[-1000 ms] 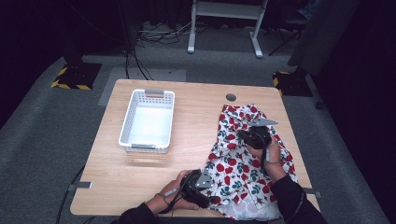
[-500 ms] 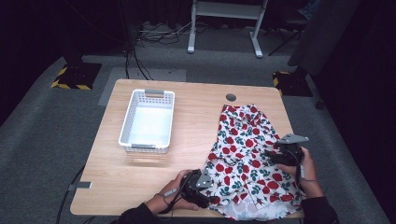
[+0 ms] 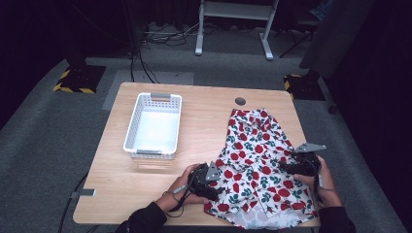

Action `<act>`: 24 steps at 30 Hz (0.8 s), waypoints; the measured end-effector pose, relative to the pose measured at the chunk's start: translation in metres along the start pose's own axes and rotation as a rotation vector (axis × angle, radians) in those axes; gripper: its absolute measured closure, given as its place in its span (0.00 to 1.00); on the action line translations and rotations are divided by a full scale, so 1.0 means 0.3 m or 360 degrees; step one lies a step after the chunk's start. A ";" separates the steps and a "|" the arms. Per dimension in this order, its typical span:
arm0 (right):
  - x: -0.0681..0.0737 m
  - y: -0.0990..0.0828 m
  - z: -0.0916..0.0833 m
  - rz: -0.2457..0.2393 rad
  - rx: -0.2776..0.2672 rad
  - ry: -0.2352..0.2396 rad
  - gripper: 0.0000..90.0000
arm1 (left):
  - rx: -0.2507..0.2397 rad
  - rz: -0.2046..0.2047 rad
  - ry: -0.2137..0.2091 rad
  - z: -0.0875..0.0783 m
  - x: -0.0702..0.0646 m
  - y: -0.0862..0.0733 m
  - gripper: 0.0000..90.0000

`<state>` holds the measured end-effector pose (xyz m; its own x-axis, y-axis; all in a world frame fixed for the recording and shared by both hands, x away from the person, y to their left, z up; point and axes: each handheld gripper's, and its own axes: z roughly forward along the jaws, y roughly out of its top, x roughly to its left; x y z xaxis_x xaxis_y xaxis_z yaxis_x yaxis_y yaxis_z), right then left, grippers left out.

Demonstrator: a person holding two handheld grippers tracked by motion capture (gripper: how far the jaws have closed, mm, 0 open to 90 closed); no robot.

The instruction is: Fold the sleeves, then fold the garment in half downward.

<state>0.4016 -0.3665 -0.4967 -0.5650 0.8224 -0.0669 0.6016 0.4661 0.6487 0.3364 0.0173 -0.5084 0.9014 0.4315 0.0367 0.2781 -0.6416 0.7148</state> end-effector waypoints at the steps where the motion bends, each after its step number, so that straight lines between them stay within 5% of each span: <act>1: 0.000 0.000 0.002 0.0009 -0.0006 0.0006 0.34 | 0.0003 -0.0004 -0.0004 -0.001 0.001 -0.001 0.32; 15: 0.053 0.013 0.016 0.0008 -0.0028 0.0054 0.37 | 0.0015 -0.0001 -0.0036 -0.060 0.008 -0.058 0.32; 24: 0.098 0.042 0.028 -0.0070 0.0008 0.0082 0.33 | 0.0041 -0.0087 0.0010 -0.125 0.012 -0.094 0.29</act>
<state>0.3975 -0.3336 -0.4968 -0.6192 0.7833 -0.0558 0.5783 0.5029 0.6424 0.3194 0.0608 -0.5022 0.8825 0.4703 0.0024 0.3355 -0.6332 0.6975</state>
